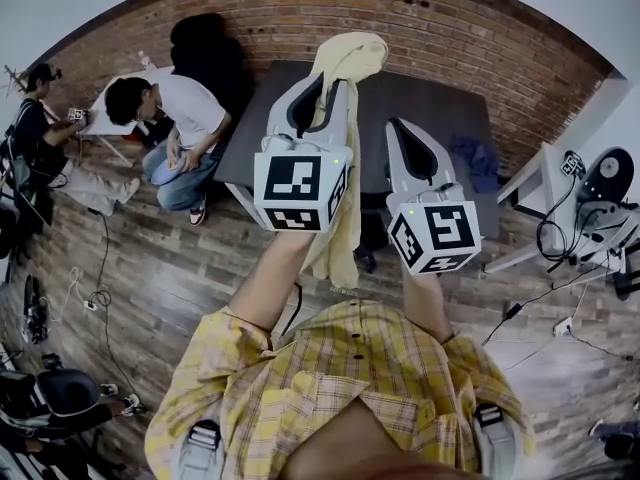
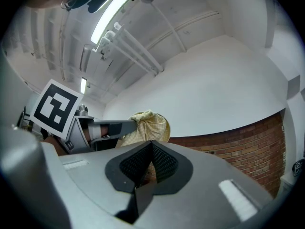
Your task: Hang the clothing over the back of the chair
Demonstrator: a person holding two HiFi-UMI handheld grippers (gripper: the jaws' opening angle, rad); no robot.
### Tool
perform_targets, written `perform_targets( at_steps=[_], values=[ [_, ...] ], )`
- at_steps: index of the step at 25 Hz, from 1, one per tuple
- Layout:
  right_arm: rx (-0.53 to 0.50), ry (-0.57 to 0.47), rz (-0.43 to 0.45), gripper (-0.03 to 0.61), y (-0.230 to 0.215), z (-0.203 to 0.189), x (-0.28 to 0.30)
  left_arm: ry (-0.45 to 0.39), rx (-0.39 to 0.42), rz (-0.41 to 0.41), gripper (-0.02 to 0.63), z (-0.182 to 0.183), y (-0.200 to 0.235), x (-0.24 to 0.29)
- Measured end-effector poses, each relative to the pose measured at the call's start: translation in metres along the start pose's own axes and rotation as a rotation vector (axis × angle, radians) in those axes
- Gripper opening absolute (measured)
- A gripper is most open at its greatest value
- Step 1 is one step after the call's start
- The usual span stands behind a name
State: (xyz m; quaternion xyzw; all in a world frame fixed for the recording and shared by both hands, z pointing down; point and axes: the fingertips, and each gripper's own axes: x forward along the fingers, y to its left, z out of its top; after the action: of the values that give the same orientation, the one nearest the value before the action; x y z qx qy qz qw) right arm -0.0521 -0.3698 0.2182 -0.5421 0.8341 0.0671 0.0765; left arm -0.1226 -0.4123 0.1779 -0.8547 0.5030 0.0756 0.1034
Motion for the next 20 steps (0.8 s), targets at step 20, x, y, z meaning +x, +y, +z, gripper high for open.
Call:
perform_targets(
  at_steps=[20],
  values=[
    [0.032,0.029,-0.025,-0.003,-0.042,-0.026,0.026,0.109,-0.038,-0.018,0.067,-0.058,0.003,0.085]
  ],
)
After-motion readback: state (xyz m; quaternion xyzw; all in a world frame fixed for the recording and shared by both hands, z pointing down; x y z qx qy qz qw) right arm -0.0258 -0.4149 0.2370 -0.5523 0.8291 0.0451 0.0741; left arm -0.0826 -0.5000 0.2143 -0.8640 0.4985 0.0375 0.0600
